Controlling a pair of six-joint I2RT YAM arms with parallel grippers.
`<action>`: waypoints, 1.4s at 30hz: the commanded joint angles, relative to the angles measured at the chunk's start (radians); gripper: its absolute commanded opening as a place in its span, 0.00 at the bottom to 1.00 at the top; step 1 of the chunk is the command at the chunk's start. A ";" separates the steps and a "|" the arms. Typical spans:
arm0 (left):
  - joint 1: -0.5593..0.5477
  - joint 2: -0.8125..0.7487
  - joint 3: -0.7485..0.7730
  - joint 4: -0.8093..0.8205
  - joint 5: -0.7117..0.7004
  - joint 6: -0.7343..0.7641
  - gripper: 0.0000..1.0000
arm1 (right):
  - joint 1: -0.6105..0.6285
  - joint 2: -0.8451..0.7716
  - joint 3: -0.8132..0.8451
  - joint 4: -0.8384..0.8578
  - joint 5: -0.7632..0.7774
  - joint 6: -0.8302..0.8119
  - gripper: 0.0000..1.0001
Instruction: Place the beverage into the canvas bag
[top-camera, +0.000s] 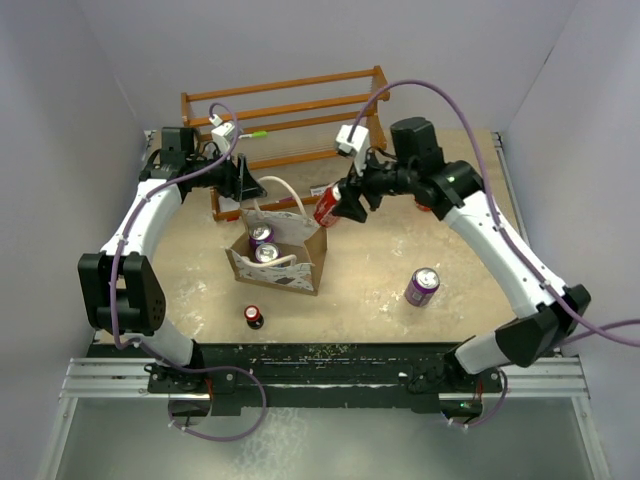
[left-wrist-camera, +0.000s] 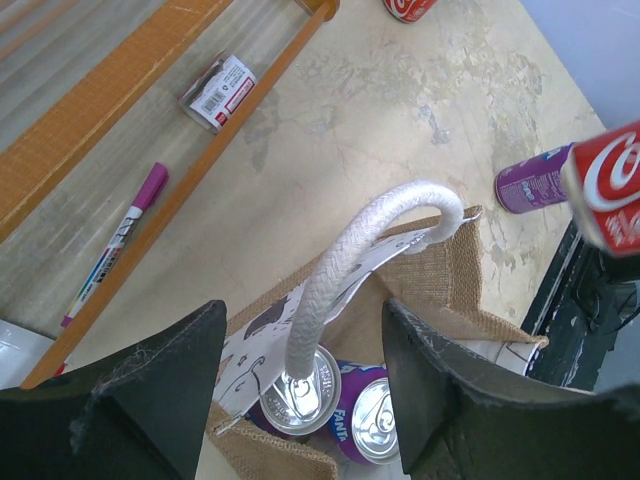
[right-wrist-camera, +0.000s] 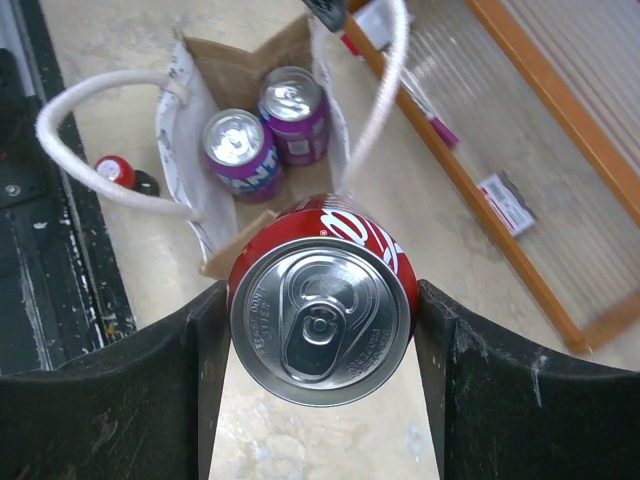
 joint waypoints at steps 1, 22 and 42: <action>0.003 -0.039 -0.012 0.013 0.033 0.033 0.67 | 0.085 0.041 0.118 0.113 -0.027 0.004 0.00; 0.007 -0.029 -0.008 0.006 0.026 0.015 0.66 | 0.306 0.343 0.327 0.074 0.198 -0.041 0.00; 0.006 -0.024 -0.014 0.011 0.011 -0.005 0.64 | 0.336 0.425 0.300 0.040 0.342 -0.122 0.00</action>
